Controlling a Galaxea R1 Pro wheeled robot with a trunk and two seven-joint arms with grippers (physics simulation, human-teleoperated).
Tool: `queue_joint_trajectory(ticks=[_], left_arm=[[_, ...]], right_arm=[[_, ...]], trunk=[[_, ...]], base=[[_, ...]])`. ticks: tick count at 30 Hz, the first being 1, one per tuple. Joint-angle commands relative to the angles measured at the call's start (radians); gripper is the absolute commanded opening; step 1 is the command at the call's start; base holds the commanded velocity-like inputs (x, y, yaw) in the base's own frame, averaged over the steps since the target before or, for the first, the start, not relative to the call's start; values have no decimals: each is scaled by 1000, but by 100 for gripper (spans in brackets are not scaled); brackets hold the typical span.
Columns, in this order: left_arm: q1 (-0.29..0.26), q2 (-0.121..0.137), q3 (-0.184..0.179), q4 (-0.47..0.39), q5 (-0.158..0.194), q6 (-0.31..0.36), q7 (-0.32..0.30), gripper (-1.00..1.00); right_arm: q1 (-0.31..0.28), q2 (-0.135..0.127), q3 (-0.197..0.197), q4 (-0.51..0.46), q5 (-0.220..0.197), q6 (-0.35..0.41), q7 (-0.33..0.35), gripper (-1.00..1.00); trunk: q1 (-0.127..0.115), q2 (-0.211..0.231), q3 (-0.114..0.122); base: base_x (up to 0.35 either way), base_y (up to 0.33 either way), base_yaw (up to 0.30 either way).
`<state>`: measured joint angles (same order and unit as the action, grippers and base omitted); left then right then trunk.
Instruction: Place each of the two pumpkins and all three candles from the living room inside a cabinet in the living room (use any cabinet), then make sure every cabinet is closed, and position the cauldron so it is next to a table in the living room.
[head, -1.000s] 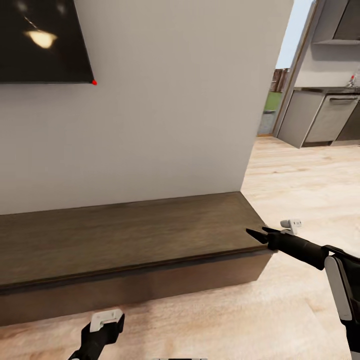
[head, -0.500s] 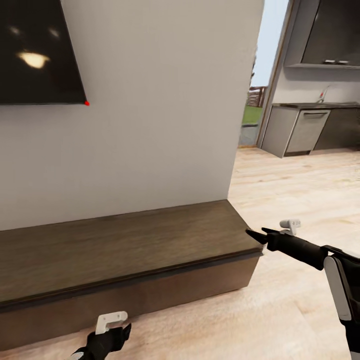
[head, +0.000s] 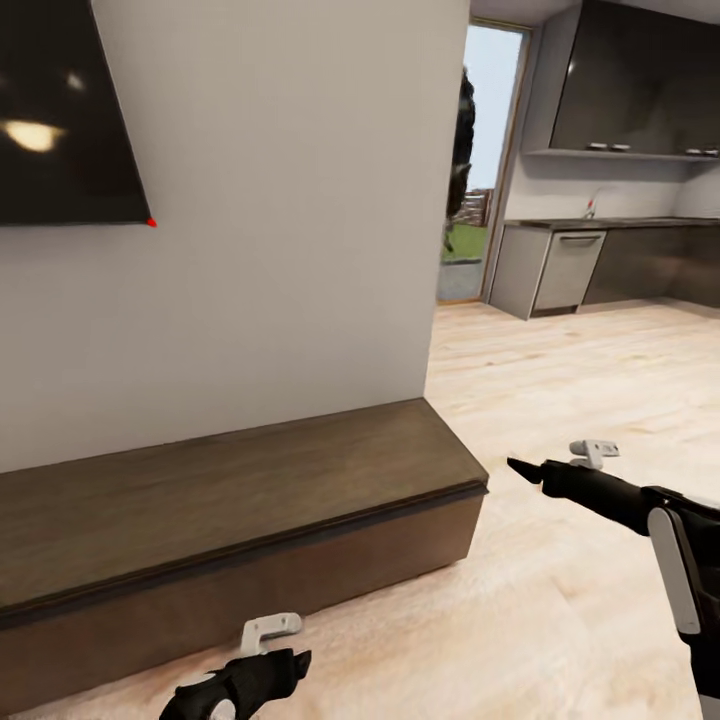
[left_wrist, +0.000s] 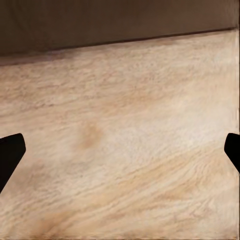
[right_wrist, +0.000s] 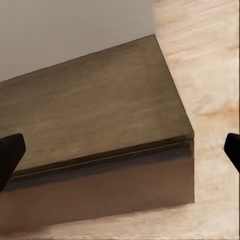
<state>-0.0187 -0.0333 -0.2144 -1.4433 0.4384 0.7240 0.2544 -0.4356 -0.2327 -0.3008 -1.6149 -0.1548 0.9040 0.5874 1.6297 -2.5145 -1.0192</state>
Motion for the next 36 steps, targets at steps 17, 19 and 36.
queue_joint_trajectory(ticks=[17, 19, 36], left_arm=[[-102, -42, -6, -36, 17, 107, 80, 100], [-133, -52, -7, -38, 19, 159, 82, 100], [-187, -78, -7, -56, 26, 249, 72, 100]], right_arm=[[16, 7, 0, 2, 239, 55, -114, 100], [37, 25, -2, 5, 321, 51, -127, 100], [299, 68, -3, 100, 409, -322, -136, 100]], trunk=[[-1, 0, 19], [-1, 0, 20], [-1, 0, 21]], base=[[-337, 55, -194], [-302, 134, -77], [-275, 168, -10]])
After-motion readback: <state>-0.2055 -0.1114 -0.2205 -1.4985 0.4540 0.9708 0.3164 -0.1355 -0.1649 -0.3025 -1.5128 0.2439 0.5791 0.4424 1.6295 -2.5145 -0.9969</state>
